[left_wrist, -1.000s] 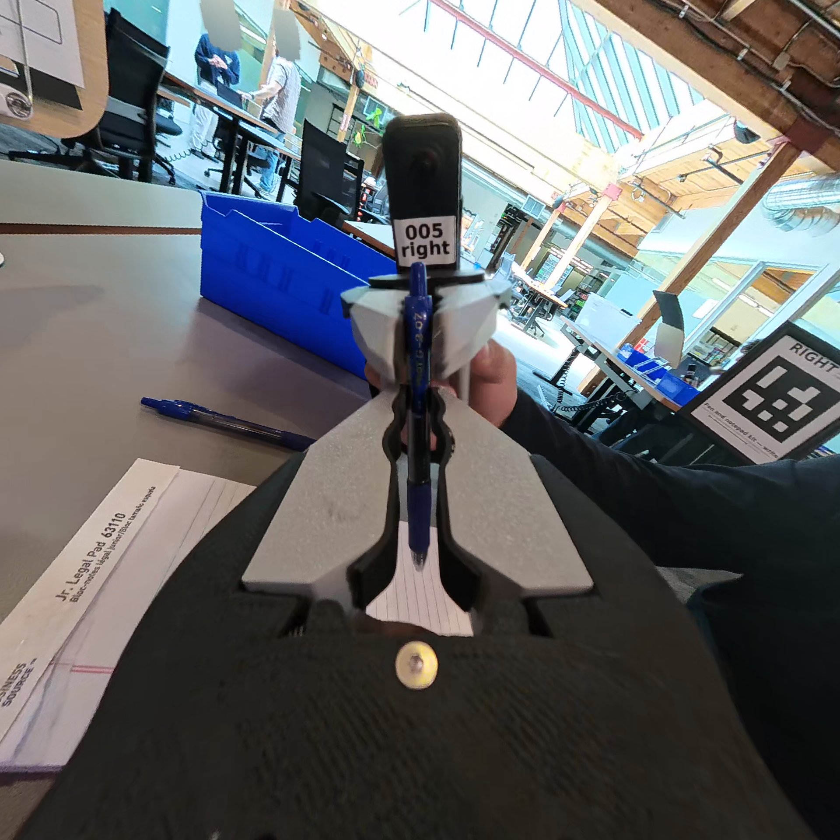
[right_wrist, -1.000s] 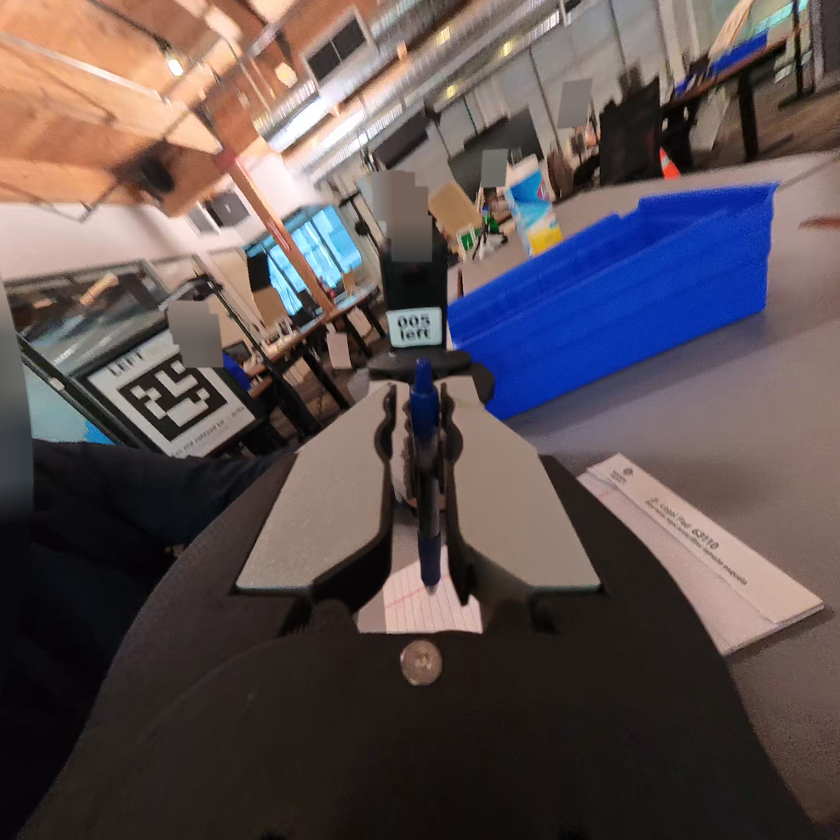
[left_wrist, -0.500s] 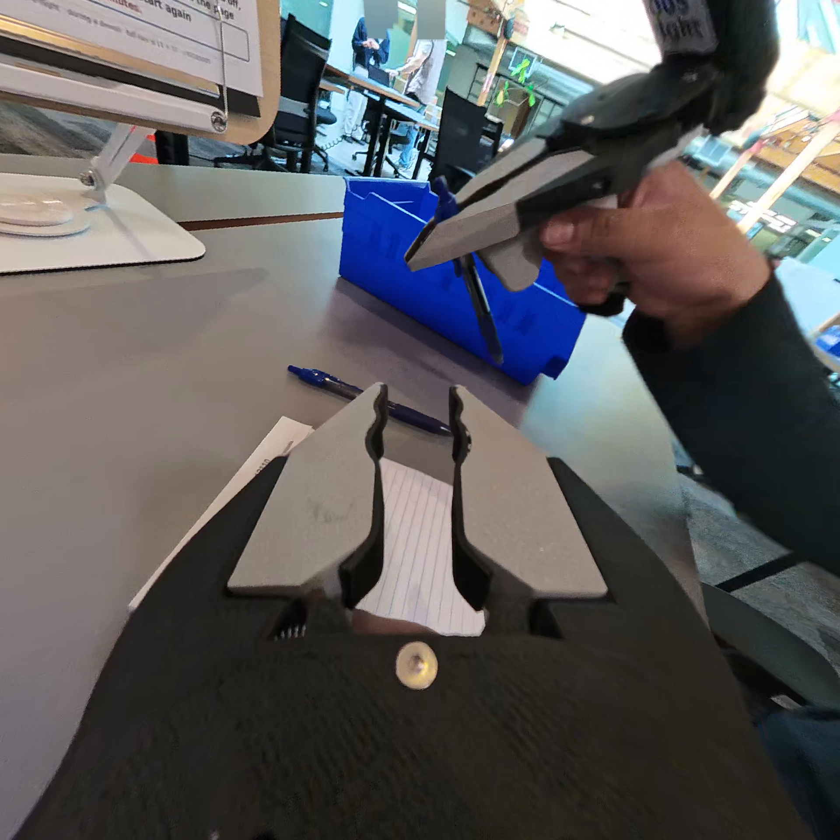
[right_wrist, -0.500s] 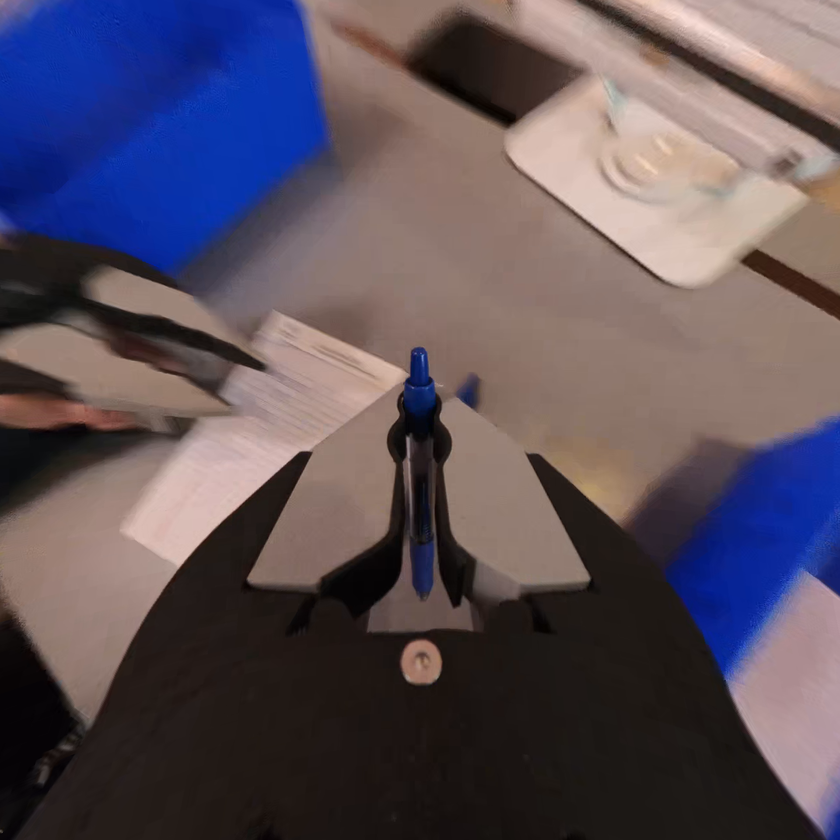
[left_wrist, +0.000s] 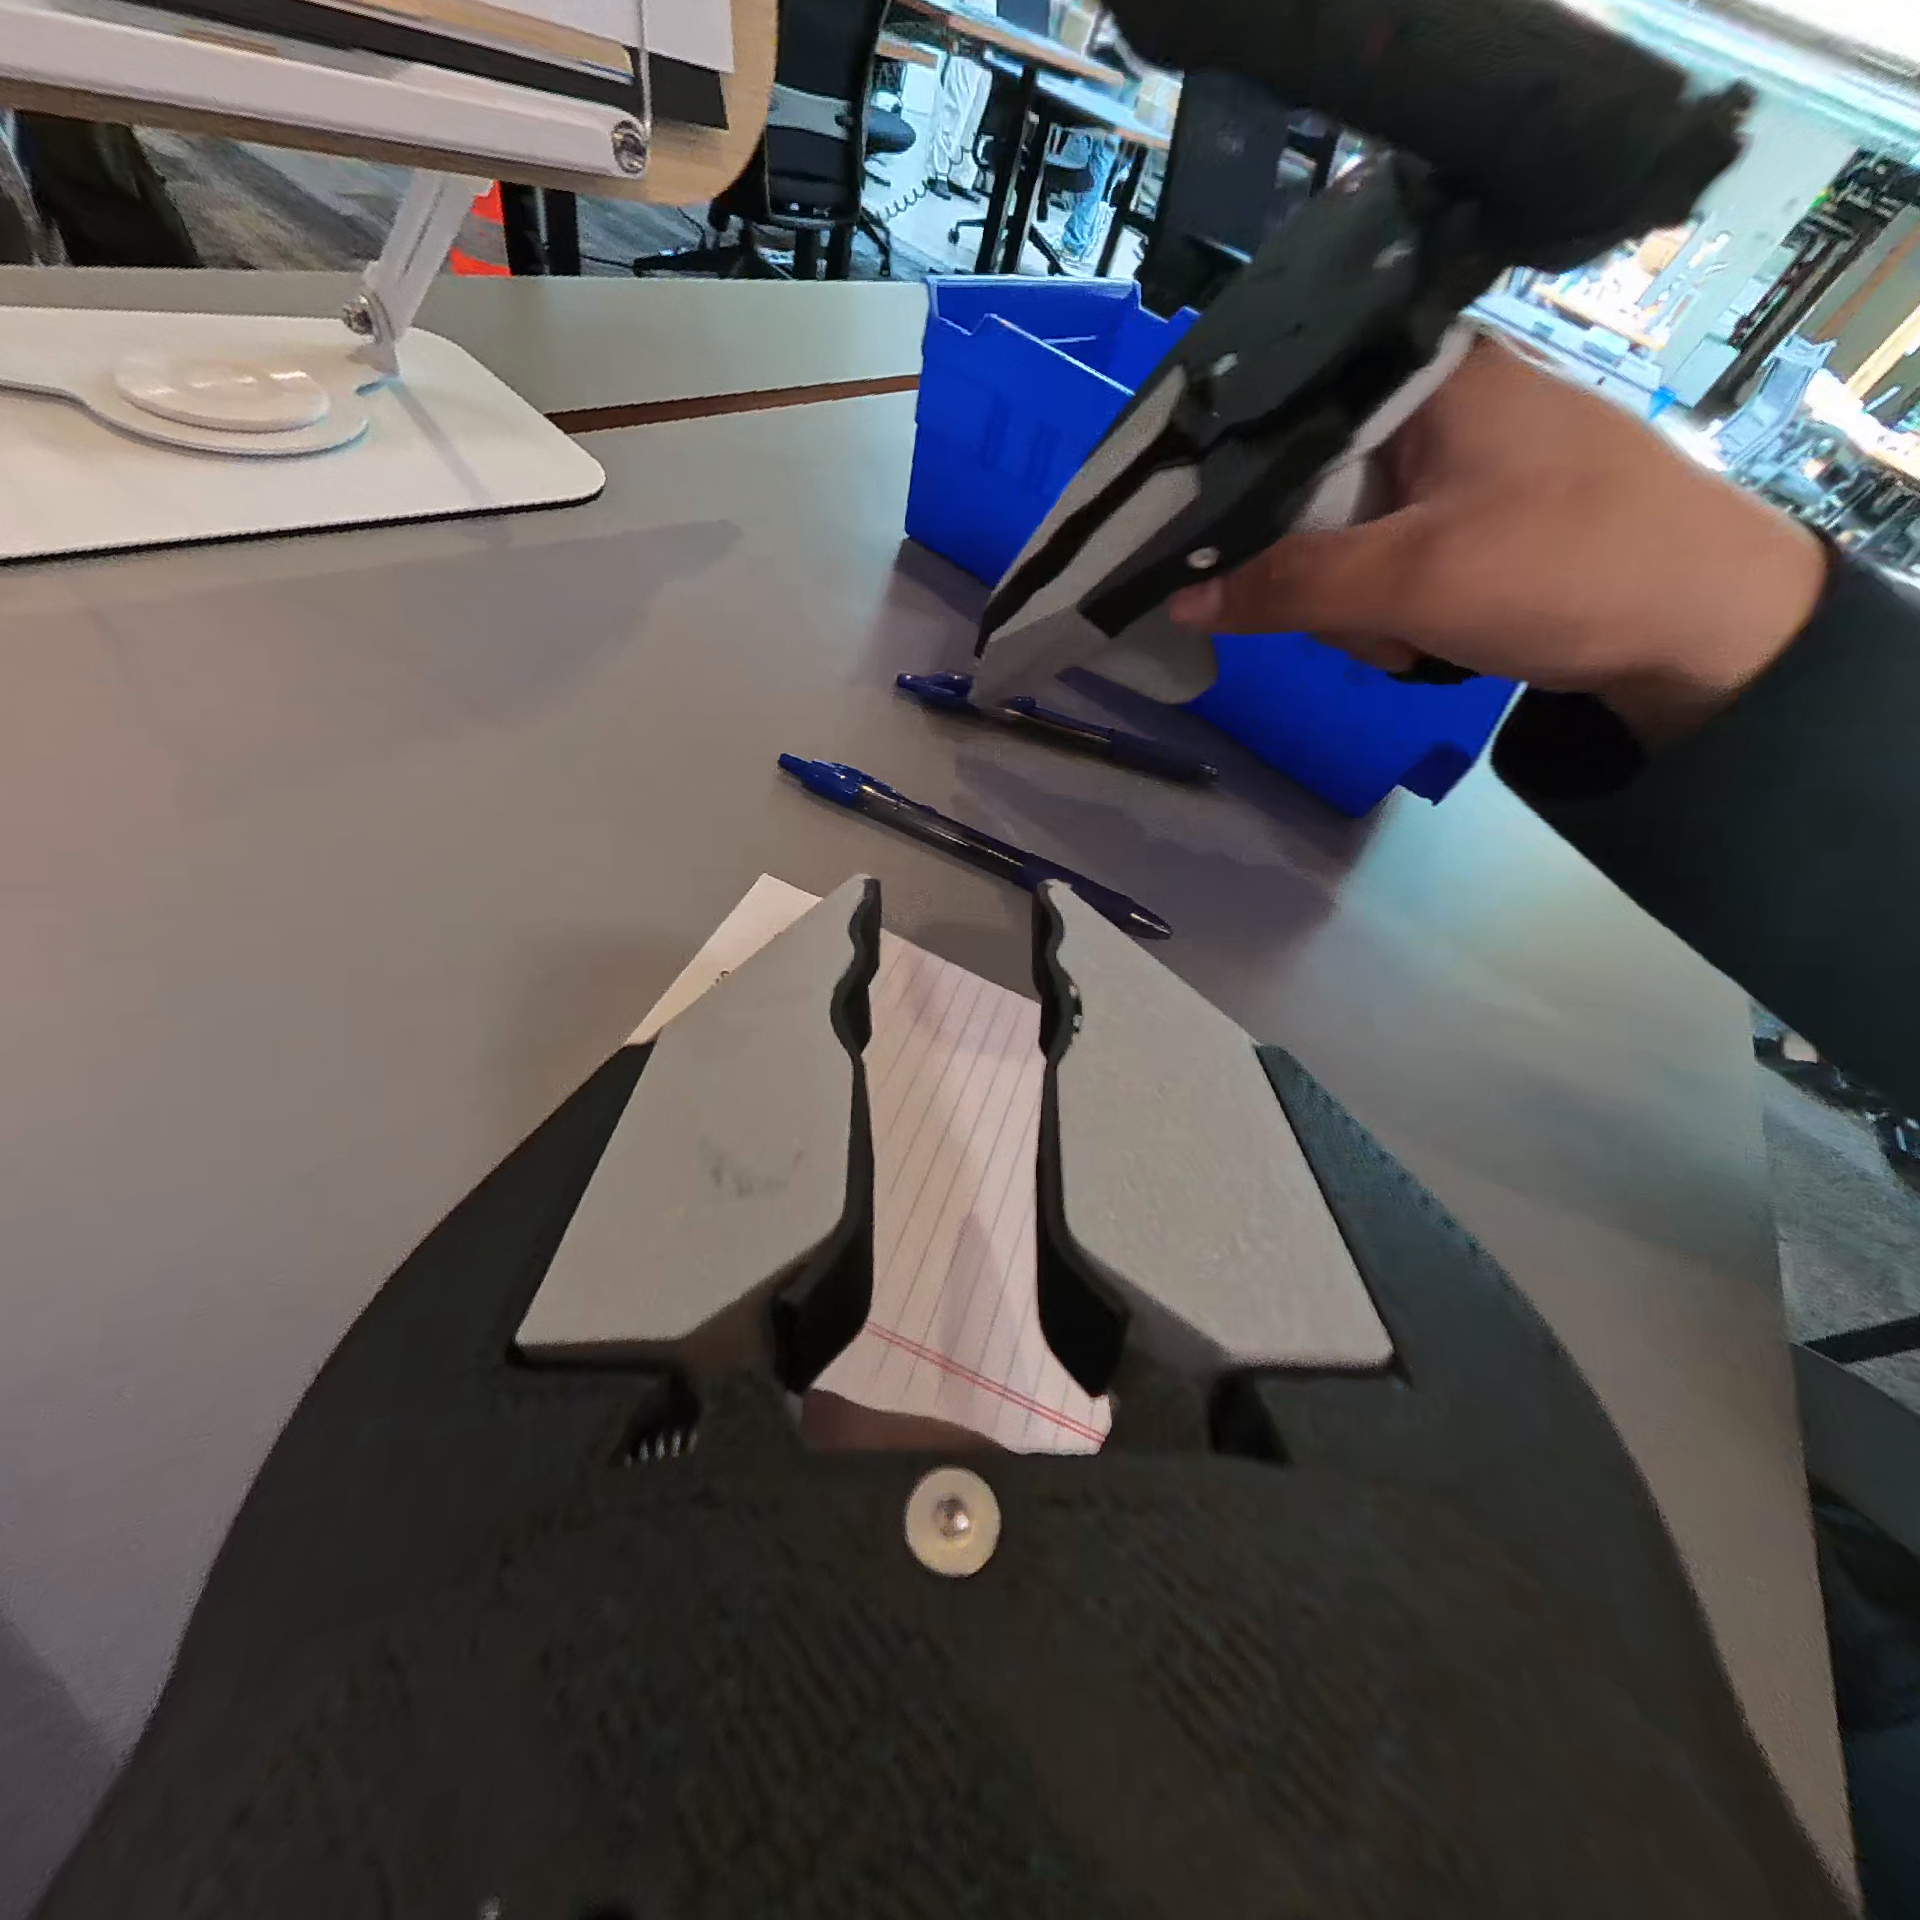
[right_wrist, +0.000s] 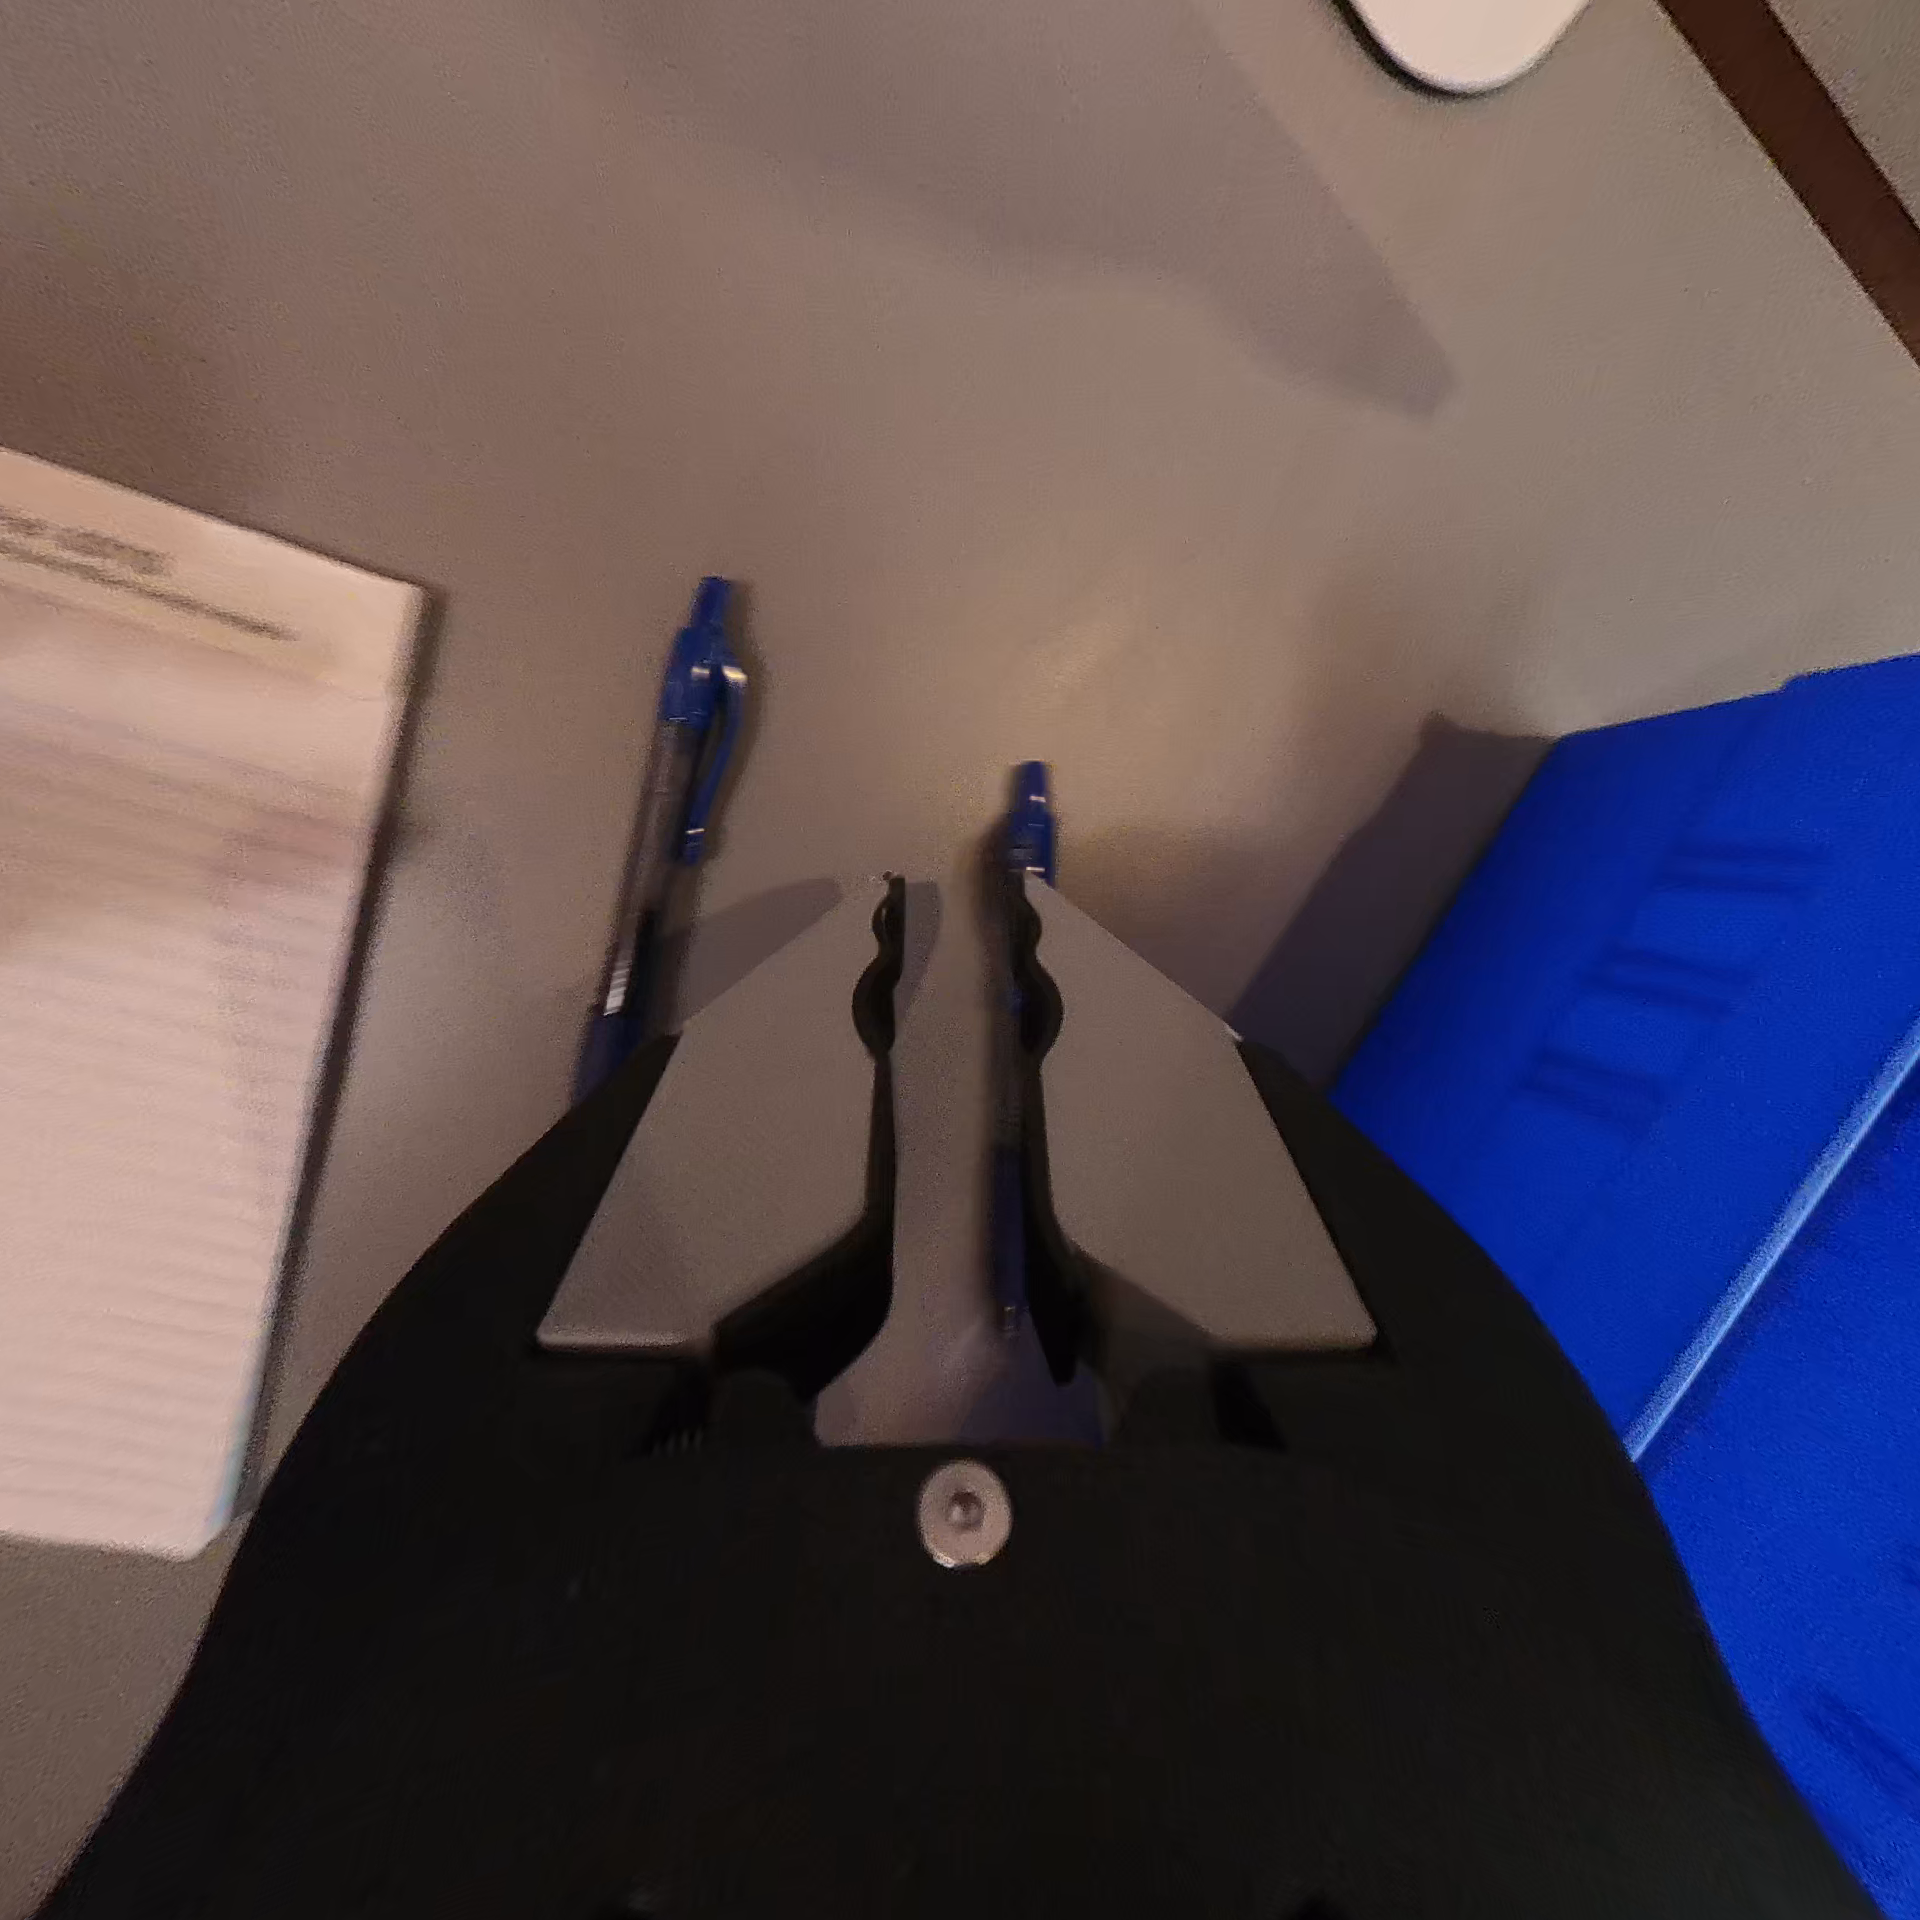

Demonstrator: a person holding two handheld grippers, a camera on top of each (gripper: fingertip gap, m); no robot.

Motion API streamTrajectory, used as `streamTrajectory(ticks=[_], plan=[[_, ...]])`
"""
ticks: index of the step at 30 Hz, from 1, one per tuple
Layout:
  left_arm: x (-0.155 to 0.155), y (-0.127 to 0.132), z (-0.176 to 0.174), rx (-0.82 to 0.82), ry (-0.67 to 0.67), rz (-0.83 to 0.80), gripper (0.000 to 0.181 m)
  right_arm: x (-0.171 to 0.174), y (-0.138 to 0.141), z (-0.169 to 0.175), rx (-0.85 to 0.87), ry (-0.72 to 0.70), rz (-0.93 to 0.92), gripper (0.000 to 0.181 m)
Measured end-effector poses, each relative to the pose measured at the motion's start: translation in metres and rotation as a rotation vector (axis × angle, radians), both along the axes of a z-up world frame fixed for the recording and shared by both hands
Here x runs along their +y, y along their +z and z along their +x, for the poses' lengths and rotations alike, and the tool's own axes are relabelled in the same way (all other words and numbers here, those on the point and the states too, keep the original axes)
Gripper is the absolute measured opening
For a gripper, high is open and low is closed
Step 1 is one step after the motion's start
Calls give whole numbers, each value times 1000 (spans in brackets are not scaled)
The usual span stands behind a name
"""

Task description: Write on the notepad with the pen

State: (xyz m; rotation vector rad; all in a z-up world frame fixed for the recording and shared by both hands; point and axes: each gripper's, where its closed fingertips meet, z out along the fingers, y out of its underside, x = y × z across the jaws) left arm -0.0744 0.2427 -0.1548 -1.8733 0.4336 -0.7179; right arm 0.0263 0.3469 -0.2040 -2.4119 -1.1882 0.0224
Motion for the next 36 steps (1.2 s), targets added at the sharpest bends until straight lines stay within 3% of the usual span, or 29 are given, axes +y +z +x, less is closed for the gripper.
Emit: streamTrajectory(ticks=[4,10,12,13,16,19,22,25,31,36], plan=[[1,5,-6,-24,20,6,26,-42,10,-29,183,94,-118,19],[2,7,-9,-45,28,8,26,-59,-29,-27,87,94,-210,33],[2,5,-9,-40,25,3,26,-52,-31,-28,89,91,-167,26],[2,5,-8,-37,22,0,26,-50,-32,-28,84,98,-161,13],[2,3,-8,-24,20,-5,26,-48,-28,-38,164,140,-149,6],[4,-1,-11,-31,44,-30,33,-51,8,-62,453,189,-120,6],[3,-1,-10,-81,23,-57,33,-83,67,-90,900,302,-330,6],[-9,10,7,-190,-102,-66,33,-101,118,-95,1242,436,-442,6],[-22,33,21,-394,-230,-58,51,-109,129,-97,1429,523,-407,6],[-21,31,27,-363,-237,-22,53,-122,133,-105,1442,575,-410,6]])
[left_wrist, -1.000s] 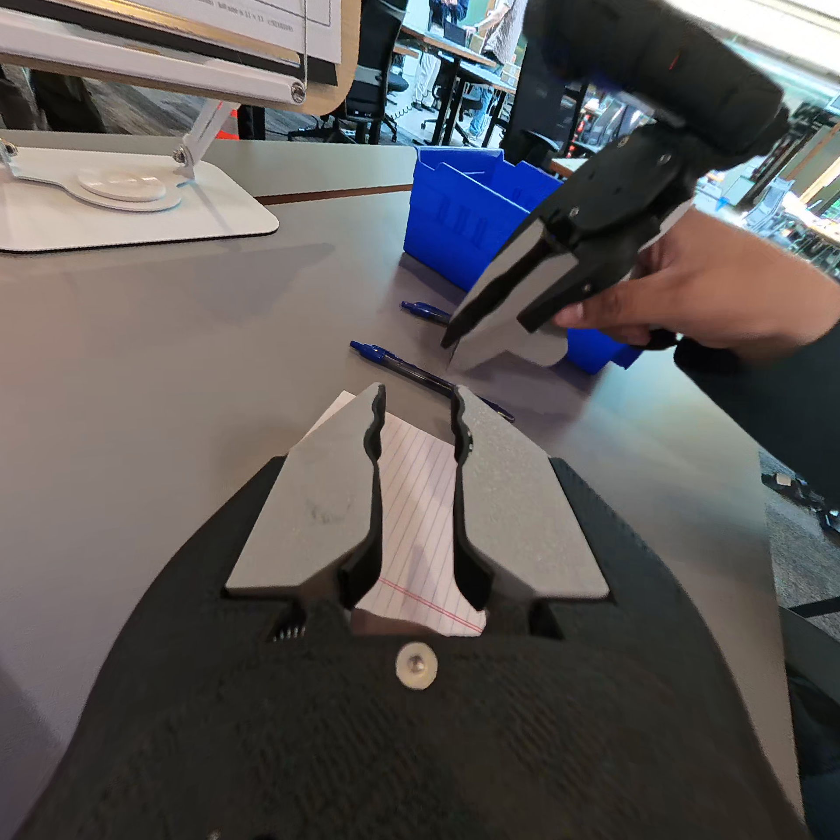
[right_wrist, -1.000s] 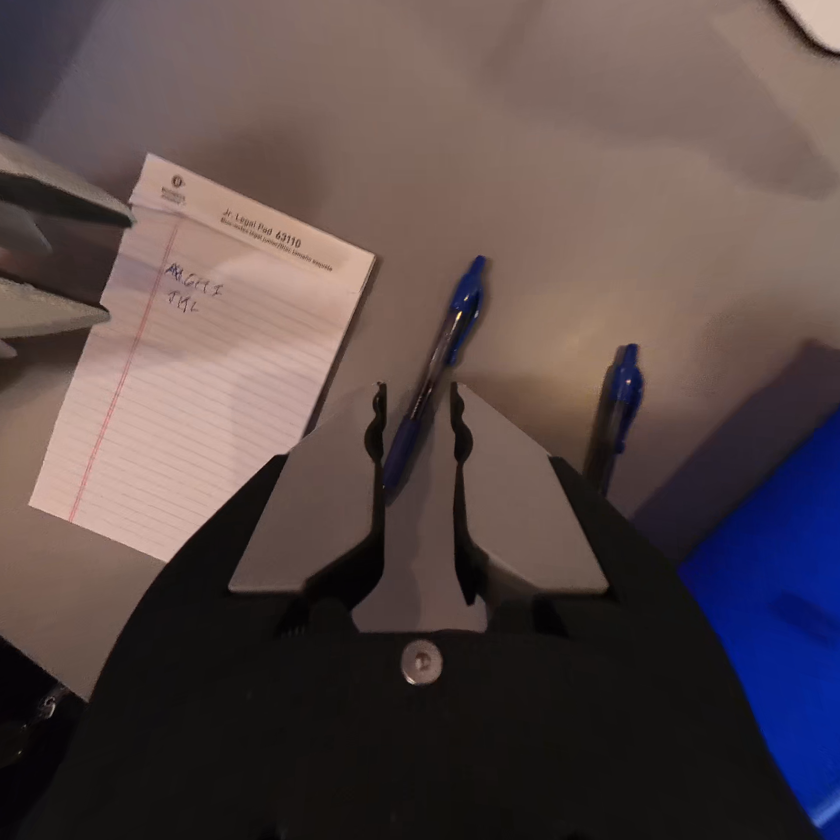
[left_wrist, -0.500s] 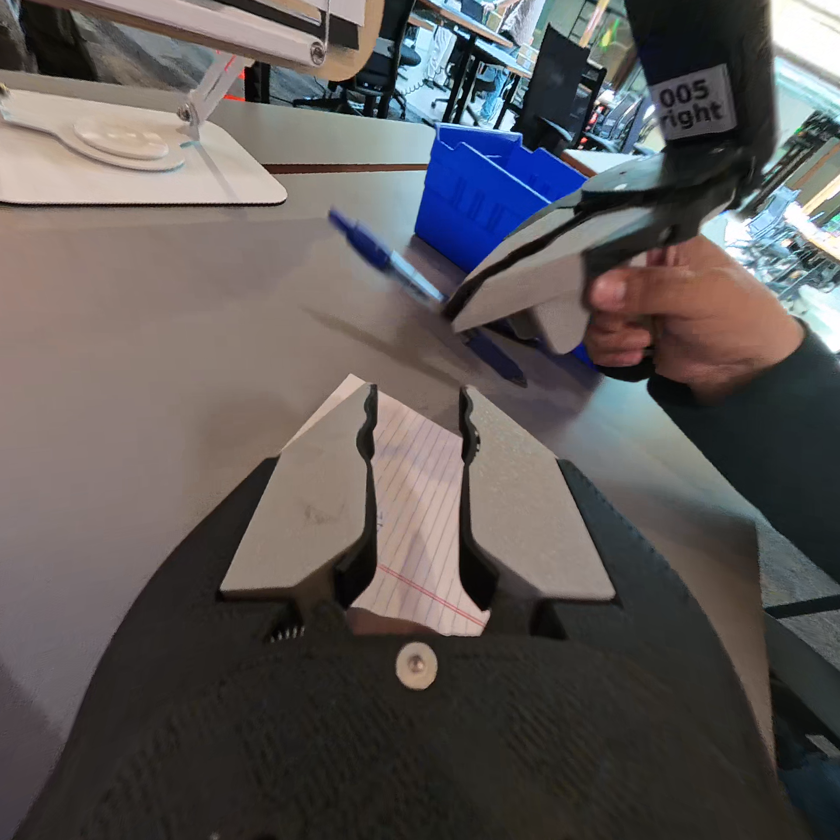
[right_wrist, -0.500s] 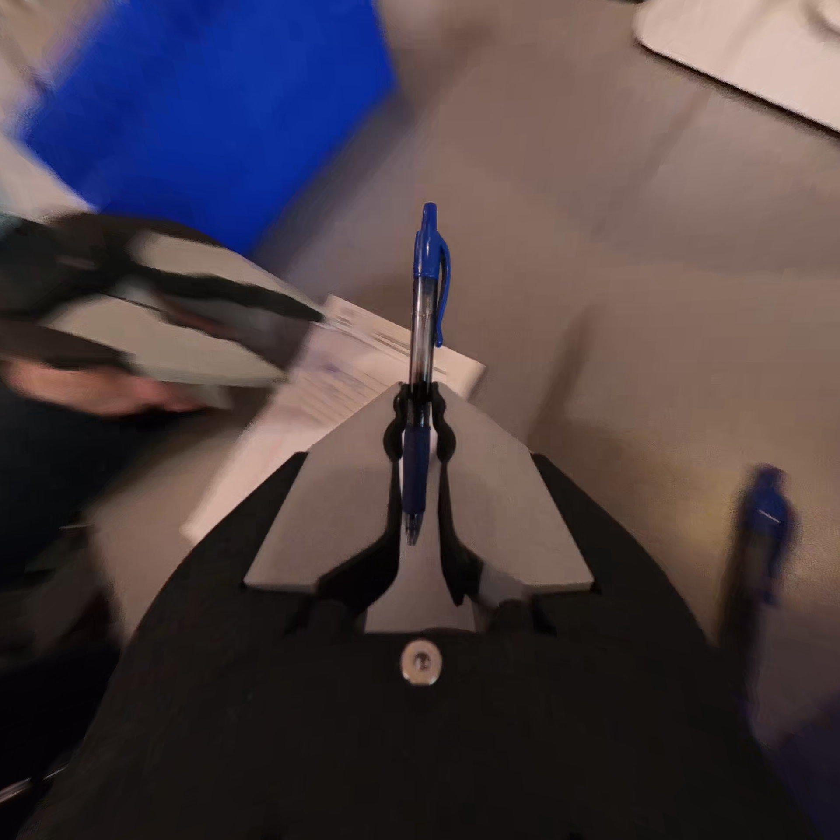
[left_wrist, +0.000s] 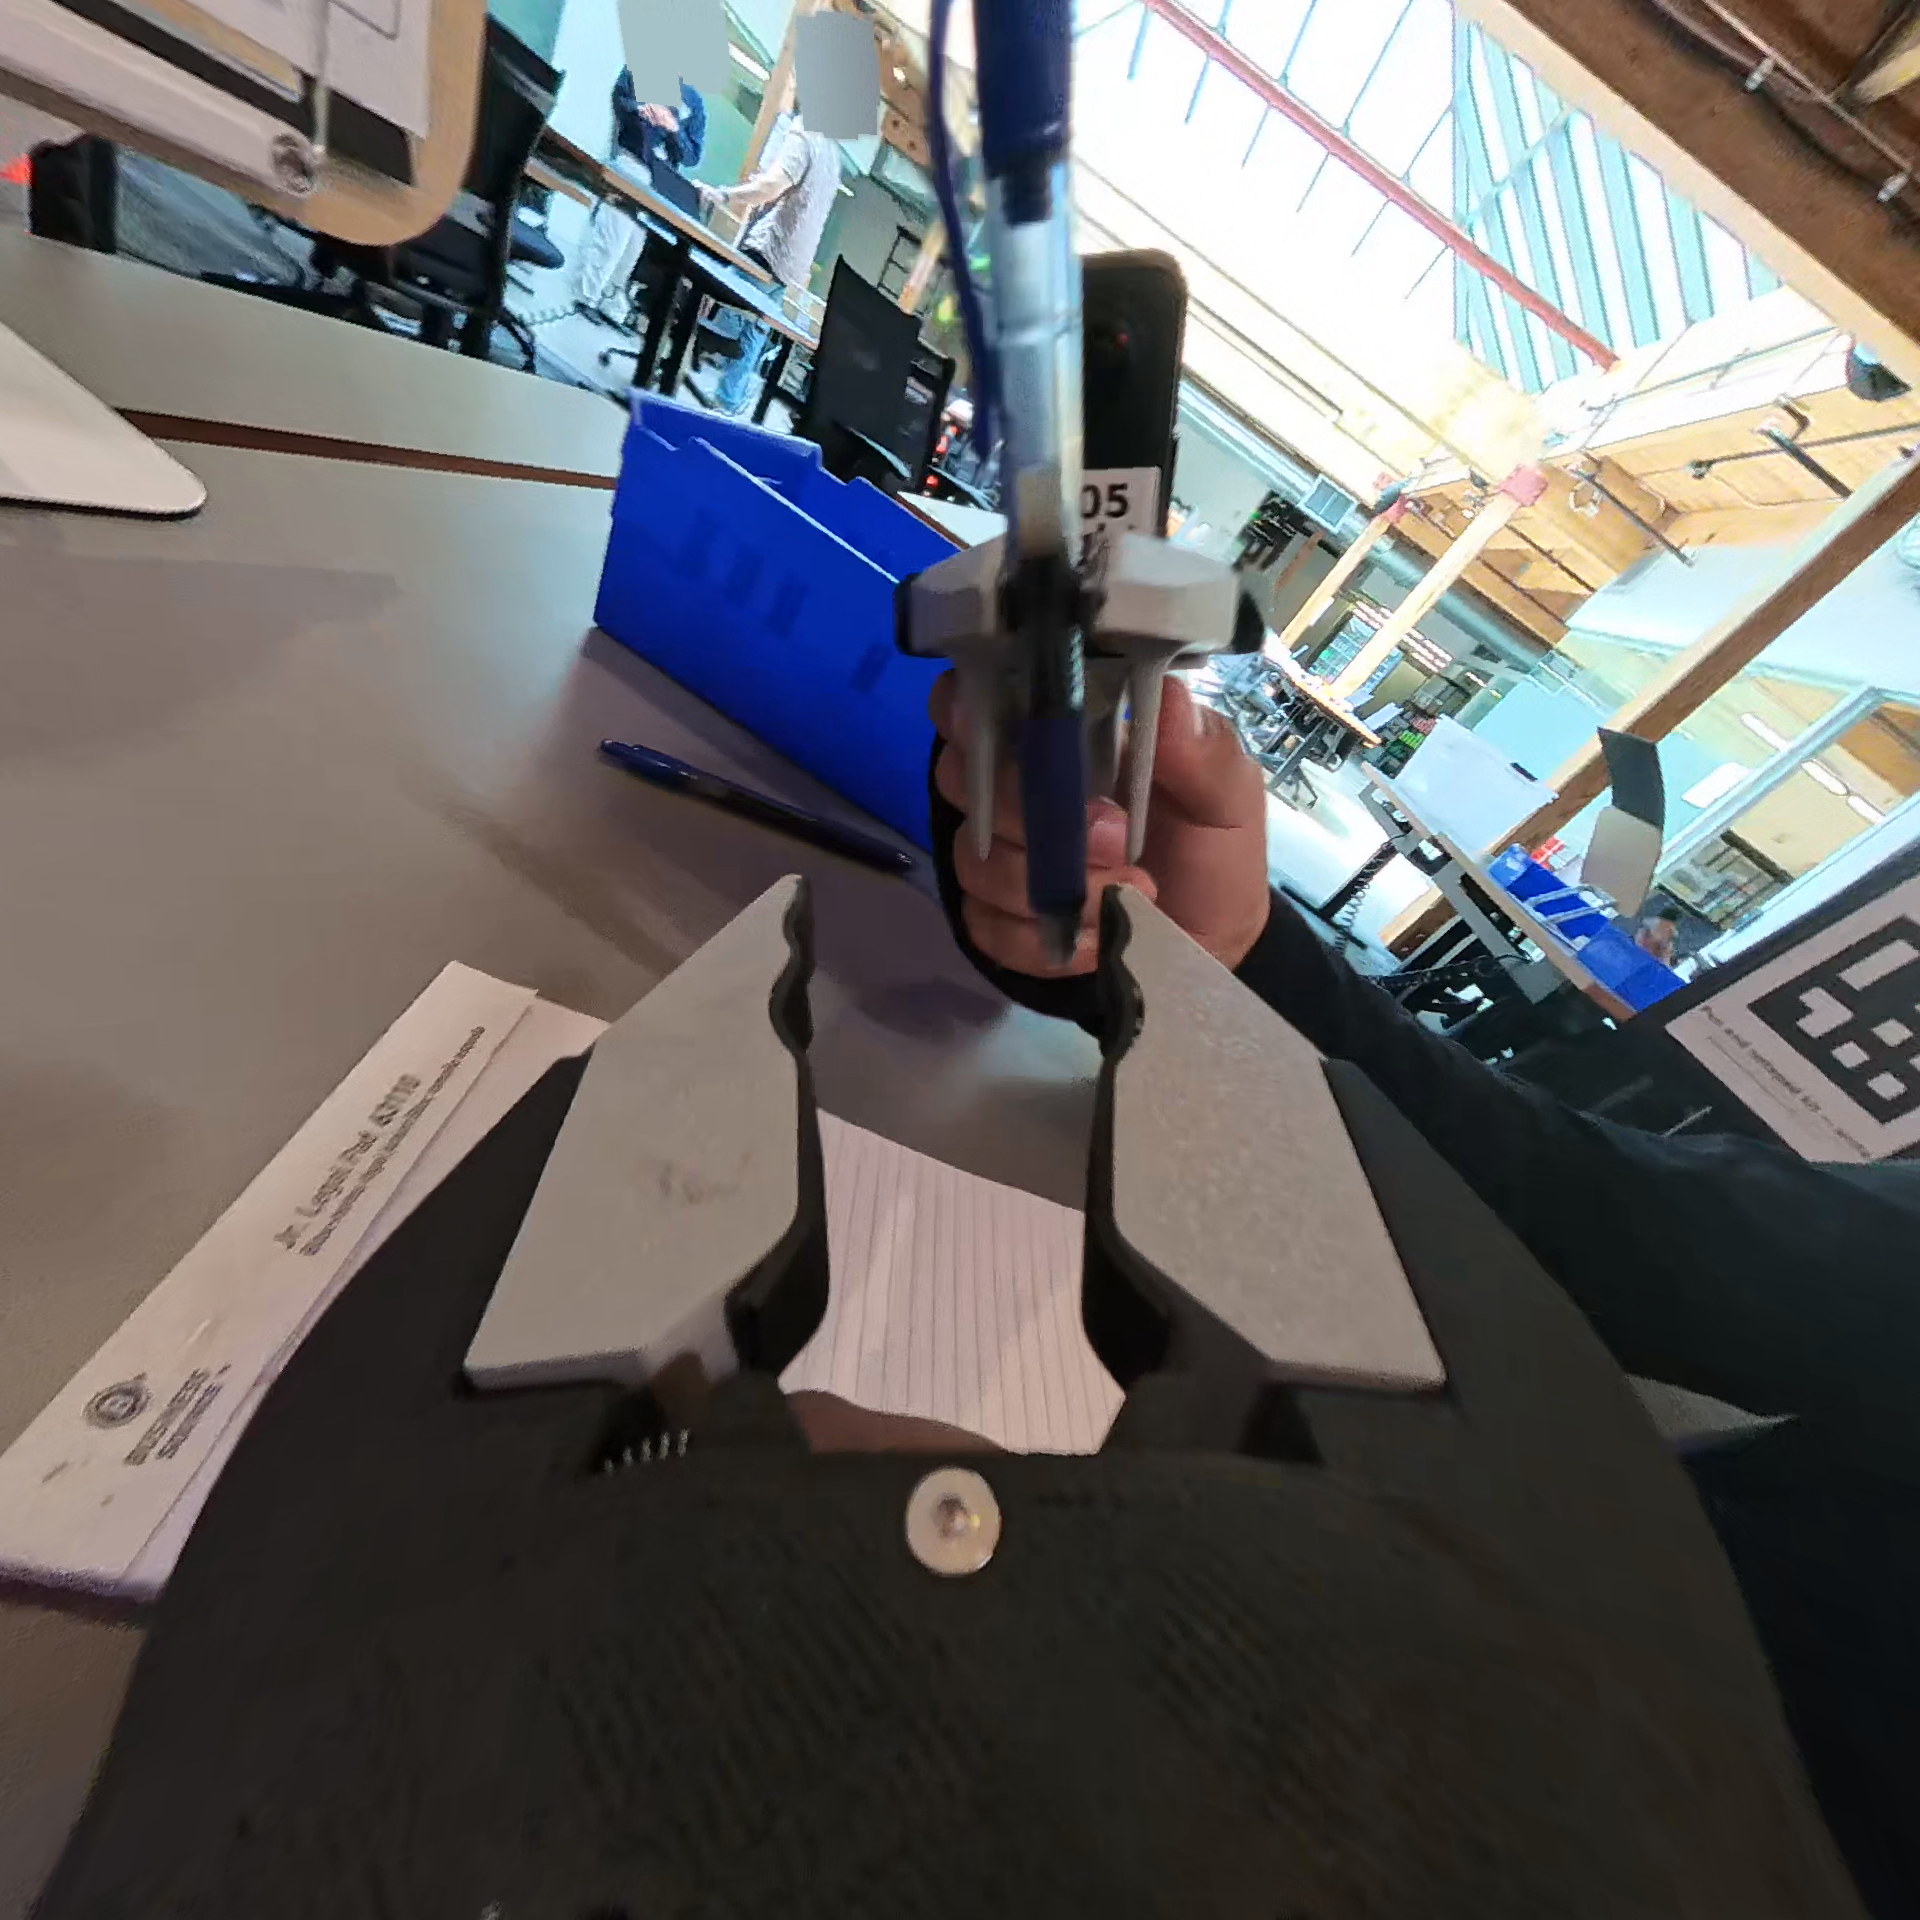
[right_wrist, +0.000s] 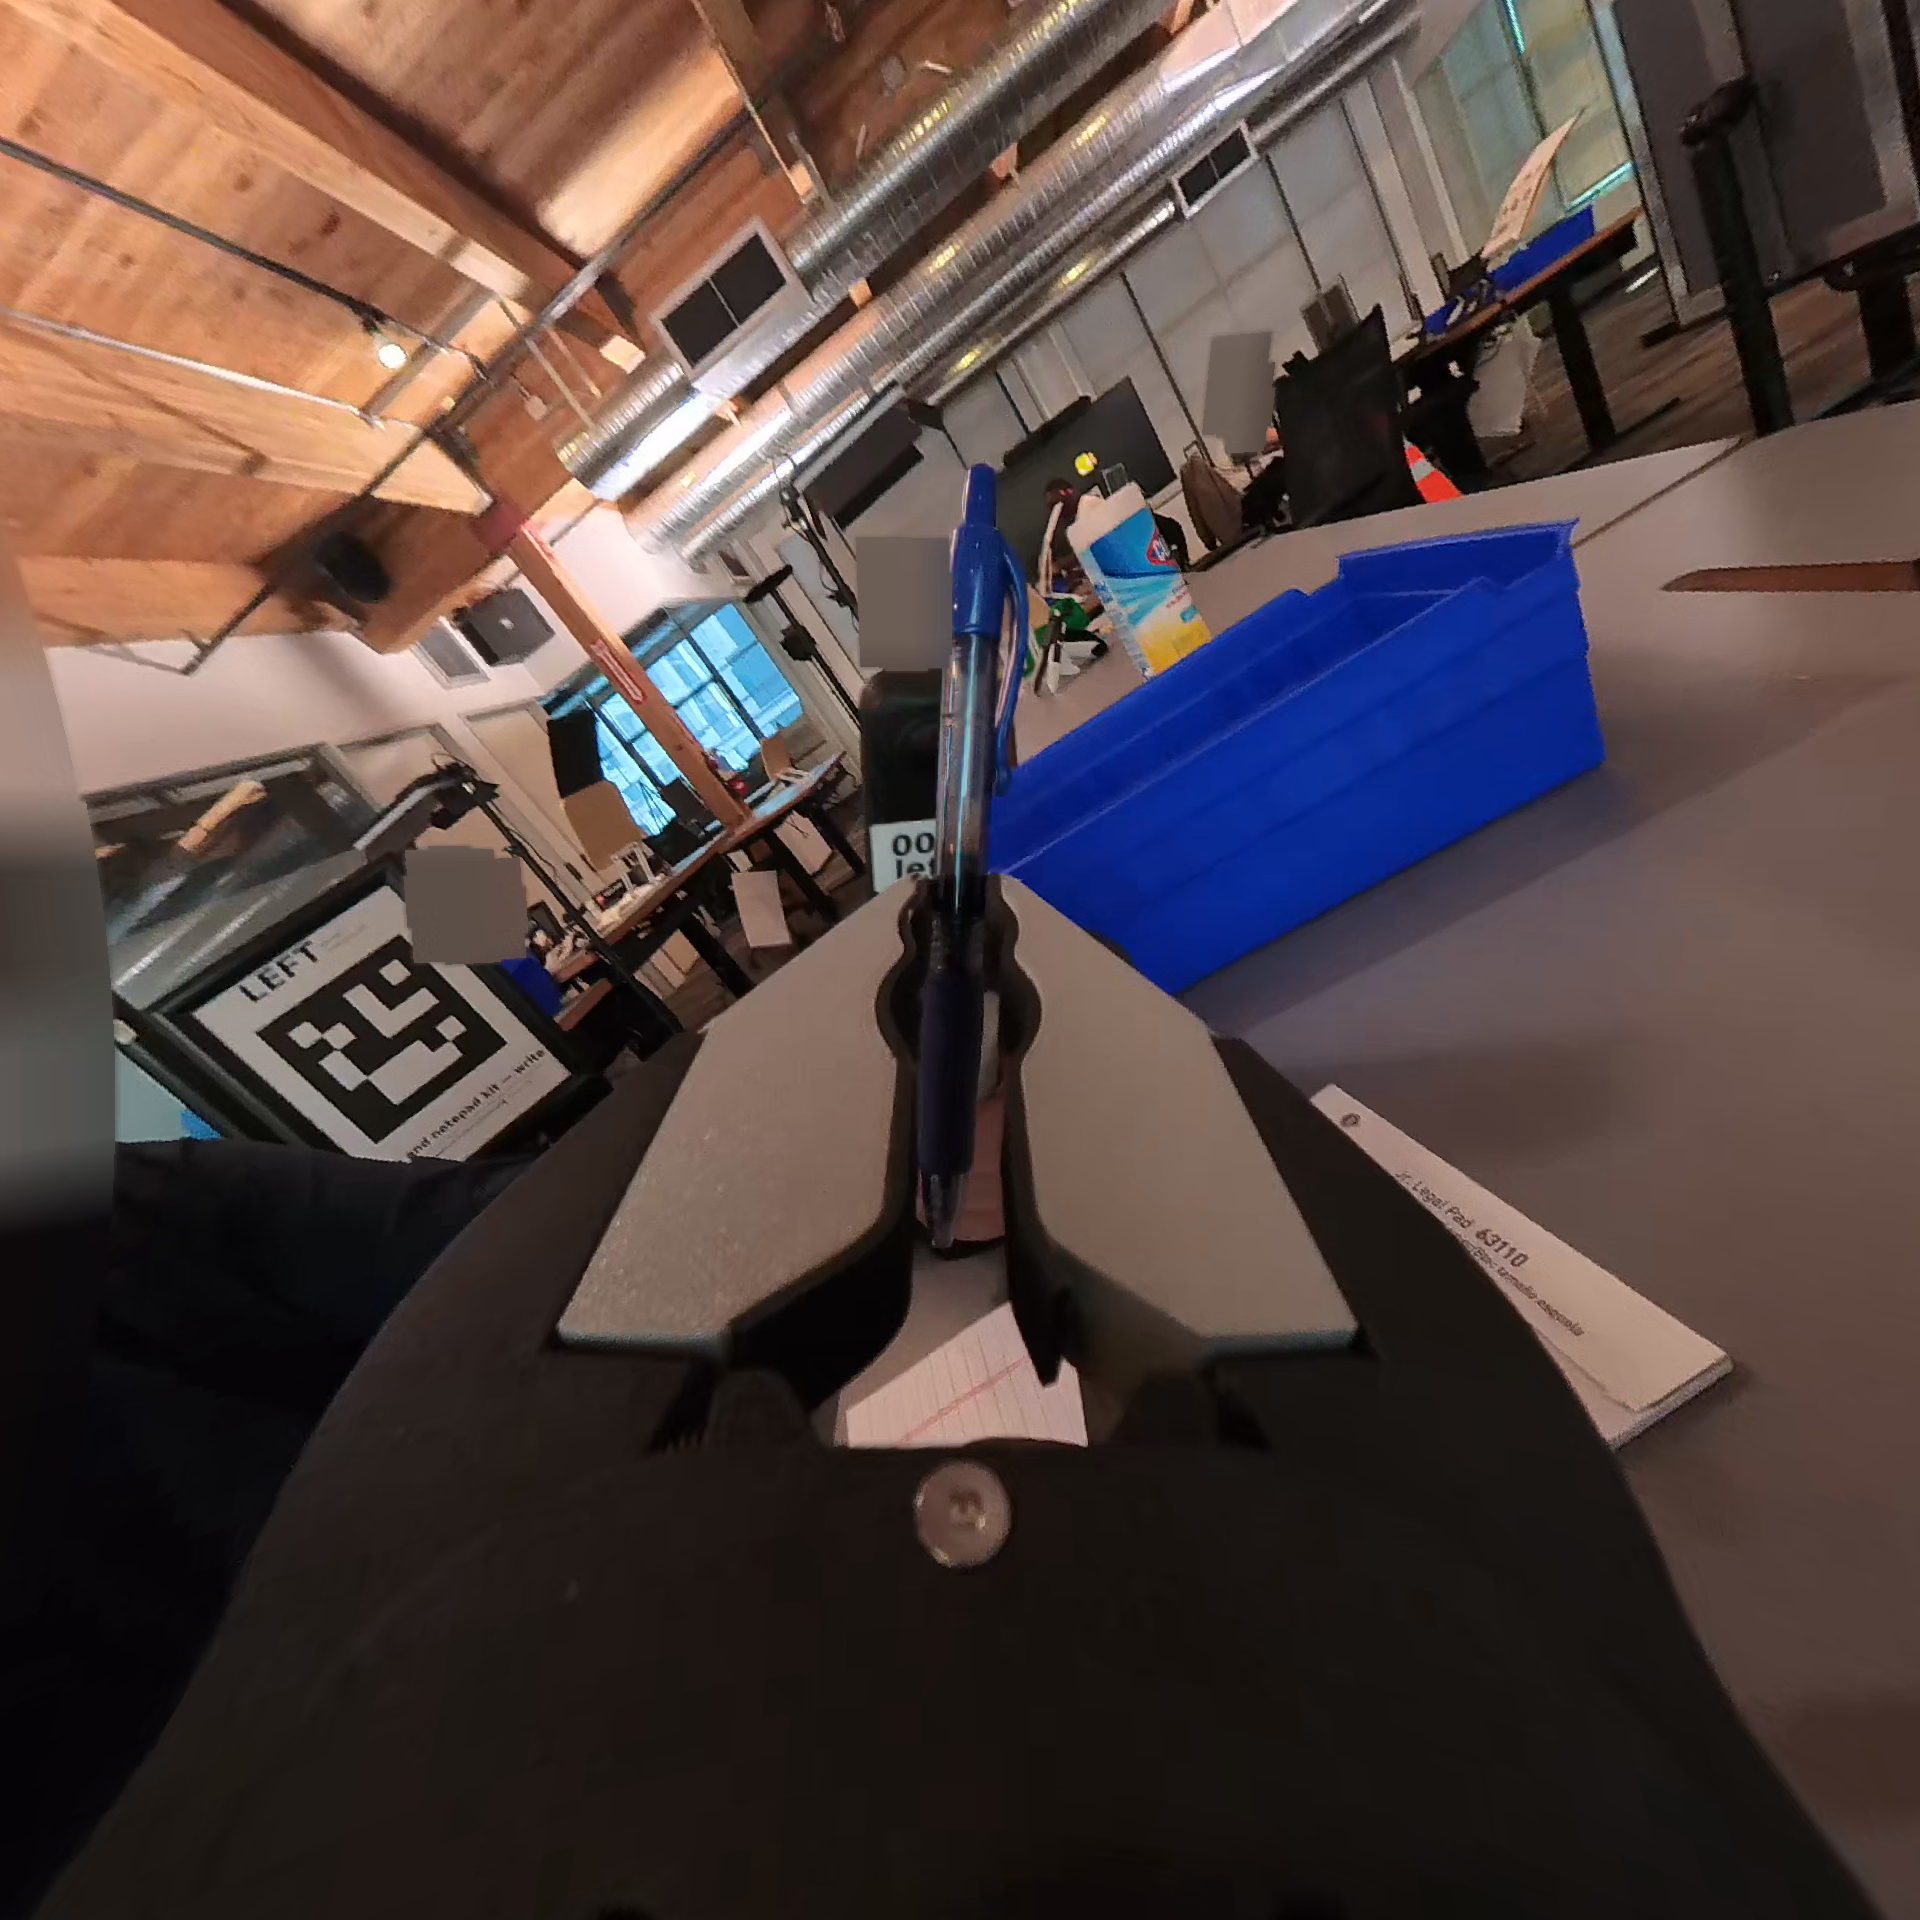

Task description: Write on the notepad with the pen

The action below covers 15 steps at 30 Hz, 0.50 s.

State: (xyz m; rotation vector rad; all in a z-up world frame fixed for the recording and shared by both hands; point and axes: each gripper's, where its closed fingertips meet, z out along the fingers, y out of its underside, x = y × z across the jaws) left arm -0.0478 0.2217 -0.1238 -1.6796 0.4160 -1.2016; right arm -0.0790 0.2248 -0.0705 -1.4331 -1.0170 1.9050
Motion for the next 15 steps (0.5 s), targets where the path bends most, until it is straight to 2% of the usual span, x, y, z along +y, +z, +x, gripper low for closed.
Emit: streamTrajectory(ticks=[5,6,9,13,15], plan=[[-15,13,9,3,-63,103,27,-19,-10,-12,-32,68,10,6],[-16,15,6,17,-52,132,13,-19,-9,-10,-22,71,9,6],[-14,11,2,64,-42,129,9,-20,-7,-6,-20,84,11,6],[-7,0,-2,141,7,120,9,-14,-12,-5,-66,23,55,8],[-4,-5,-4,174,27,109,9,-10,-10,-4,-65,-10,68,14]])
